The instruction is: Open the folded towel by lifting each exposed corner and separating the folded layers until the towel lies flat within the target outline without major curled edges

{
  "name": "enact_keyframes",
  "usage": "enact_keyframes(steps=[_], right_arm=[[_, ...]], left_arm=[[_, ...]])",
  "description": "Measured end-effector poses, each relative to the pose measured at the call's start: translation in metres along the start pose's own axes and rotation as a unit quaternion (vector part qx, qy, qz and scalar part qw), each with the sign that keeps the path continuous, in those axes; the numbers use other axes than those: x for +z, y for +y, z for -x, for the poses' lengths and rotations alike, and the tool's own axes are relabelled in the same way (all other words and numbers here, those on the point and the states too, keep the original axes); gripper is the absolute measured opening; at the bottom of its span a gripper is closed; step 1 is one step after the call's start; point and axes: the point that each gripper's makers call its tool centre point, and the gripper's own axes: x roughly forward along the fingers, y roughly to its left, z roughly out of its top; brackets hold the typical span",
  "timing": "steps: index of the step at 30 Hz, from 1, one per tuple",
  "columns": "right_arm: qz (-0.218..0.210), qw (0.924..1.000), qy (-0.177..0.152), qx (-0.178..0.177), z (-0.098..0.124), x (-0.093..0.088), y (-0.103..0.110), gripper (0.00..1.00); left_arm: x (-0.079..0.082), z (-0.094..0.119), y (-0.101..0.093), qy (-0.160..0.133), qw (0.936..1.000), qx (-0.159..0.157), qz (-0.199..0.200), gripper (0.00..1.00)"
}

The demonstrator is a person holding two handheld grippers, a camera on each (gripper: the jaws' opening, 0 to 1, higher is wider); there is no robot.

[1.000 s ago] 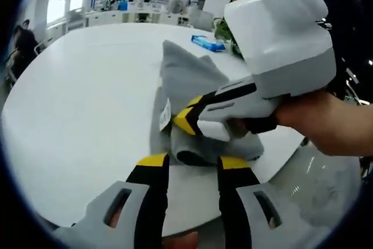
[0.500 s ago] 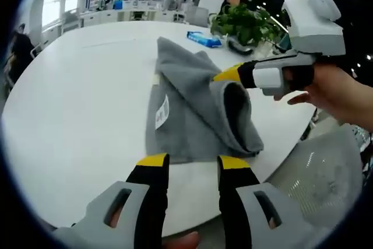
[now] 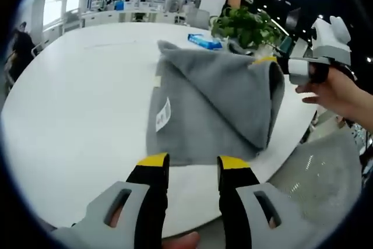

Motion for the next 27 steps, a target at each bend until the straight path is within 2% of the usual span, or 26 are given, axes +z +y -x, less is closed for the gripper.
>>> enact_keyframes(steps=[6,15,19,27], right_arm=[[-0.012,0.9996,-0.001,-0.027,0.013,-0.006,-0.025,0.00],[-0.044,0.9961,0.016,-0.075,0.034,-0.024,-0.068,0.00],[-0.051,0.9949,0.022,-0.084,0.039,-0.031,-0.075,0.00],[-0.028,0.9933,0.052,-0.099,0.044,-0.051,-0.085,0.00]], left_arm=[[-0.002,0.000,0.000,0.004,1.0000,0.001,0.000,0.31],[-0.004,0.001,-0.001,0.006,1.0000,-0.001,0.004,0.31],[-0.005,0.000,-0.001,0.007,1.0000,-0.001,0.004,0.31],[-0.007,-0.001,-0.002,0.012,0.9999,-0.003,0.003,0.31]])
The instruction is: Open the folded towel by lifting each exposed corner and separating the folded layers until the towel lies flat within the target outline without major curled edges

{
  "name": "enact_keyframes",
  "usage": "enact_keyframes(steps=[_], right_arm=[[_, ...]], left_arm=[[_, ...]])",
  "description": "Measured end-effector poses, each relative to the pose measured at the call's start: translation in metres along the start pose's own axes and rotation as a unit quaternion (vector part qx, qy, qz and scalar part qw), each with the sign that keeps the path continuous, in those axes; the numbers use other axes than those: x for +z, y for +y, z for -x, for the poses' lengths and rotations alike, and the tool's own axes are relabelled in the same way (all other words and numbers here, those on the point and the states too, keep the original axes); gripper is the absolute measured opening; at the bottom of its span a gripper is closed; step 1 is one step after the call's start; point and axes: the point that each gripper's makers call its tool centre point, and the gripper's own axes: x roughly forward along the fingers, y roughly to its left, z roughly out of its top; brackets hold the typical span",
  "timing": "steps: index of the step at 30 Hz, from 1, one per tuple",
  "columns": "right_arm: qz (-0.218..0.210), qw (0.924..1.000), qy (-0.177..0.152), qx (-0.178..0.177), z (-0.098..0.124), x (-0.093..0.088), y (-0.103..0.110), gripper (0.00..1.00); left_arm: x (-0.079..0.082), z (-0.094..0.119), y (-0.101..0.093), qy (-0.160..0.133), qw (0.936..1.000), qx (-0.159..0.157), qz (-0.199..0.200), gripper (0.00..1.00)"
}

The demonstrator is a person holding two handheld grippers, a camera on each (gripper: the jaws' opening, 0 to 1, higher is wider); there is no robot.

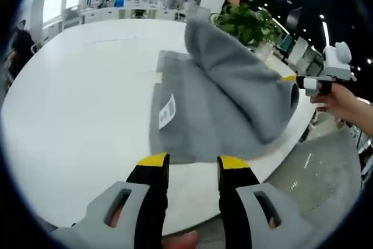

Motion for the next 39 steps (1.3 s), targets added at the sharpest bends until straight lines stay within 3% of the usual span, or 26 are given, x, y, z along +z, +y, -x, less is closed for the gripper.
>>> enact_keyframes(steps=[10,22,24,31,39], right_arm=[[-0.011,0.9997,0.019,-0.014,0.000,-0.018,-0.011,0.00],[-0.041,0.9963,0.065,-0.038,0.004,-0.060,-0.031,0.00],[-0.061,0.9951,0.067,-0.040,0.005,-0.061,-0.033,0.00],[-0.062,0.9939,0.072,-0.055,0.011,-0.064,-0.033,0.00],[-0.028,0.9936,0.077,-0.077,0.019,-0.066,-0.034,0.00]], left_arm=[[-0.001,-0.002,0.000,0.004,1.0000,-0.002,-0.001,0.31],[-0.003,-0.001,-0.001,0.008,1.0000,-0.003,-0.003,0.31],[-0.003,-0.001,-0.001,0.008,1.0000,-0.003,-0.003,0.31],[-0.003,-0.001,0.000,0.008,1.0000,-0.001,-0.003,0.31],[-0.001,0.001,0.003,-0.002,1.0000,0.002,0.001,0.31]])
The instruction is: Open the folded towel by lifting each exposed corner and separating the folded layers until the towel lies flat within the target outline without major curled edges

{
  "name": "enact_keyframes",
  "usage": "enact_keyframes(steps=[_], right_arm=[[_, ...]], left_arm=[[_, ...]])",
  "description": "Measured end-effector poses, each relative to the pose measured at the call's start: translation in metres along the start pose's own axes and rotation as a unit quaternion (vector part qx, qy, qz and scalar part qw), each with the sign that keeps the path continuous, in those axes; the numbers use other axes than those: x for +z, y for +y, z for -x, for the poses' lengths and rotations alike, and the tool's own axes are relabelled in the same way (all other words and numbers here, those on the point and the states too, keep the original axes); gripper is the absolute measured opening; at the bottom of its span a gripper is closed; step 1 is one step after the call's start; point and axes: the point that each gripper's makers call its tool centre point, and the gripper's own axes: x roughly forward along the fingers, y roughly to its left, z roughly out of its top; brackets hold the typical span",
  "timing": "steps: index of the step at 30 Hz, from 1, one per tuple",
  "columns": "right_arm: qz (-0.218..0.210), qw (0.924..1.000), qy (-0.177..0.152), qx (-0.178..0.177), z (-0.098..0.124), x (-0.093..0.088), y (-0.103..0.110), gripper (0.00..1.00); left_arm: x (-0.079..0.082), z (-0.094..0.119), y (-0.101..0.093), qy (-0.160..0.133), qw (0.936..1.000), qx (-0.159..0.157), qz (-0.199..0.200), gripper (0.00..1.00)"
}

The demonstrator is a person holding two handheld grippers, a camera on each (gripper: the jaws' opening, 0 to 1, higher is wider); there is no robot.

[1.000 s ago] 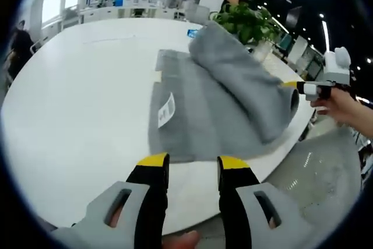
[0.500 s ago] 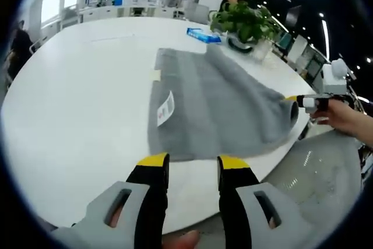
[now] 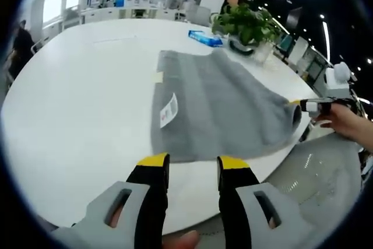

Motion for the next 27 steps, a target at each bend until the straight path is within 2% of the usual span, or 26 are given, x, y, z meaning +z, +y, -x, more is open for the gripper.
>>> enact_keyframes(steps=[2,7,9,12,18,21,27], right_arm=[[-0.002,1.0000,-0.001,-0.004,0.003,-0.001,-0.002,0.00],[-0.051,0.9982,-0.026,-0.021,0.010,0.001,-0.018,0.02],[-0.087,0.9952,-0.042,-0.016,0.015,0.004,-0.019,0.03],[-0.095,0.9943,-0.047,-0.010,0.014,0.007,-0.020,0.03],[-0.065,0.9970,-0.042,0.006,0.000,0.016,-0.009,0.06],[-0.070,0.9969,-0.026,0.024,-0.012,0.015,0.001,0.07],[-0.036,0.9984,0.009,0.043,-0.032,0.011,0.012,0.14]], left_arm=[[0.000,0.001,0.000,-0.001,1.0000,0.001,-0.001,0.31],[0.006,0.004,0.003,-0.012,0.9999,0.010,-0.003,0.31],[0.009,0.004,0.000,-0.018,0.9998,0.003,-0.001,0.31],[0.007,0.003,-0.003,-0.012,0.9999,-0.001,-0.006,0.31],[0.012,0.001,-0.003,-0.013,0.9999,0.002,-0.008,0.31],[0.014,-0.009,-0.004,-0.005,0.9999,0.002,-0.015,0.31],[0.022,-0.035,-0.002,0.005,0.9994,0.004,-0.034,0.31]])
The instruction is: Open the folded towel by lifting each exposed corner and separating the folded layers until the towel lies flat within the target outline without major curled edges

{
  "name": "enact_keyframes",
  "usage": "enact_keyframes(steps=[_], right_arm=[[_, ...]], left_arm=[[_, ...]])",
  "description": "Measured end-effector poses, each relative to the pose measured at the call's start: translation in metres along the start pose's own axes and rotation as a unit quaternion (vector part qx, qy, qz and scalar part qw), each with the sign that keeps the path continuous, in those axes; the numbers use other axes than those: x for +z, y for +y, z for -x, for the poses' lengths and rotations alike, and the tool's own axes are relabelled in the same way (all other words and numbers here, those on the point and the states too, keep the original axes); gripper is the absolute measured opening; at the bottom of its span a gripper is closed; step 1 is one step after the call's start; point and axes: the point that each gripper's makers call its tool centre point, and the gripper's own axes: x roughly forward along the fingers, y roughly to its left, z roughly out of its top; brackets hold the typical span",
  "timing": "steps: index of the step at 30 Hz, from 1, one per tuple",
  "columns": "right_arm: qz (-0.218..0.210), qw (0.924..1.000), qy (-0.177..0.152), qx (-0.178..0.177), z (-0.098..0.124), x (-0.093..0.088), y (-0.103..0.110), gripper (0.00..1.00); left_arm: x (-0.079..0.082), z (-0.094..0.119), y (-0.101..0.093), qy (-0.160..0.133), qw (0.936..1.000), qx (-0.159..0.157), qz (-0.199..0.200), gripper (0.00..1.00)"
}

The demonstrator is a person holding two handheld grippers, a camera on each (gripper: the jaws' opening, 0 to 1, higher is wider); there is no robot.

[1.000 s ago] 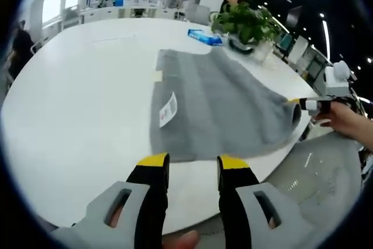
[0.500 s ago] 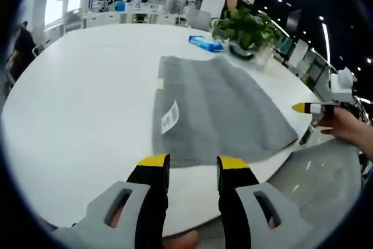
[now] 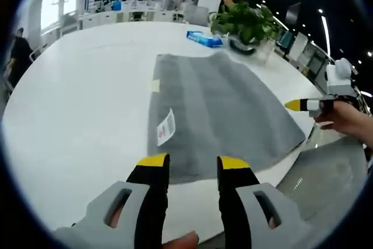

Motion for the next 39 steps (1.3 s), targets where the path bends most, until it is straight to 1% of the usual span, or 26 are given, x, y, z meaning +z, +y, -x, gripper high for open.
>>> enact_keyframes(steps=[2,5,8,11,13,15,17,18,20,24,26,30,36,39], right_arm=[[0.004,0.9999,0.011,0.003,-0.007,-0.004,-0.001,0.15],[0.008,0.9996,0.025,0.004,-0.014,-0.009,-0.003,0.18],[0.028,0.9989,0.038,0.003,-0.022,-0.014,-0.004,0.17],[0.043,0.9983,0.039,0.001,-0.025,-0.010,-0.003,0.17],[0.063,0.9971,0.043,0.001,-0.028,-0.007,-0.003,0.17],[0.075,0.9963,0.042,0.001,-0.032,-0.005,-0.001,0.17],[0.110,0.9928,0.047,0.003,-0.035,-0.003,0.002,0.16],[0.118,0.9917,0.051,0.009,-0.036,-0.003,0.004,0.15],[0.132,0.9894,0.056,0.024,-0.038,-0.002,0.008,0.12],[0.138,0.9874,0.067,0.042,-0.043,0.003,0.012,0.12],[0.158,0.9832,0.077,0.051,-0.045,0.004,0.016,0.11],[0.171,0.9793,0.092,0.058,-0.049,0.008,0.019,0.11],[0.190,0.9746,0.101,0.063,-0.054,0.012,0.025,0.11],[0.201,0.9724,0.100,0.065,-0.056,0.014,0.029,0.10]], left_arm=[[0.000,-0.010,0.003,0.012,0.9996,0.007,-0.024,0.31],[0.002,-0.021,0.008,0.014,0.9994,0.012,-0.029,0.31],[0.002,-0.031,0.012,0.021,0.9992,0.014,-0.030,0.31],[0.004,-0.036,0.015,0.021,0.9991,0.018,-0.033,0.29],[0.007,-0.038,0.015,0.018,0.9988,0.022,-0.039,0.29],[0.008,-0.040,0.016,0.016,0.9980,0.028,-0.054,0.29],[0.007,-0.041,0.018,0.013,0.9959,0.038,-0.081,0.29],[0.006,-0.041,0.017,0.013,0.9949,0.041,-0.091,0.29],[0.005,-0.040,0.016,0.010,0.9950,0.043,-0.089,0.29],[0.005,-0.038,0.017,-0.004,0.9953,0.040,-0.088,0.29],[0.004,-0.037,0.017,-0.007,0.9954,0.038,-0.088,0.29],[0.003,-0.036,0.019,-0.001,0.9955,0.042,-0.085,0.28],[0.000,-0.032,0.023,0.002,0.9959,0.050,-0.075,0.28],[0.000,-0.030,0.027,0.001,0.9962,0.053,-0.069,0.28]])
